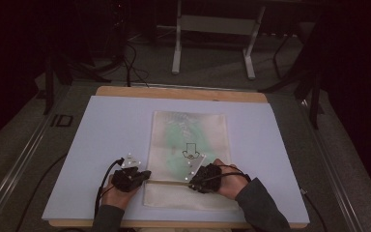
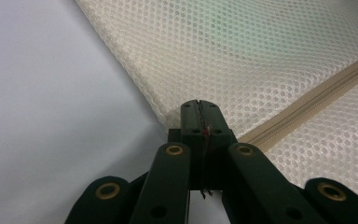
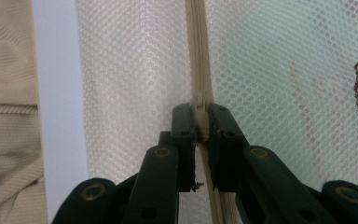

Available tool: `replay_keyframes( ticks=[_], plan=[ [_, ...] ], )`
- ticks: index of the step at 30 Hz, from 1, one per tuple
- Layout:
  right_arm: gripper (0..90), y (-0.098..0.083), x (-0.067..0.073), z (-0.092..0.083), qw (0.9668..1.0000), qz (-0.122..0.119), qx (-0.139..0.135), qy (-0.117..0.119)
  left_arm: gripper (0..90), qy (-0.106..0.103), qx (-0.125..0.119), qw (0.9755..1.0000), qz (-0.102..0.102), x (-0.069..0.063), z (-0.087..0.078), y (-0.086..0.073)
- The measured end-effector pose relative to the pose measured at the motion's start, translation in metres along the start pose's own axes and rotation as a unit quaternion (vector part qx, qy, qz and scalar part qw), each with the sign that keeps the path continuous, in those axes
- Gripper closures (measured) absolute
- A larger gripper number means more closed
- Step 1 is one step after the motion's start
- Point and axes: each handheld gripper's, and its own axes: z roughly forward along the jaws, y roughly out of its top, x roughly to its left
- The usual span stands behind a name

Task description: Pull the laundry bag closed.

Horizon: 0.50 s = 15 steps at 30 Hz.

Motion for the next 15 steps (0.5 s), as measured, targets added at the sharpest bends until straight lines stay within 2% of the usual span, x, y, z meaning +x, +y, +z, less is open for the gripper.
replay_keyframes(
  ticks=[15],
  plan=[
    [82.5, -0.012, -0.003, -0.009, 1.0, 0.005, -0.004, -0.006, 89.3, 0.001, 0.0, 1.0, 0.0, 0.0, 0.0, 0.0]
  ],
)
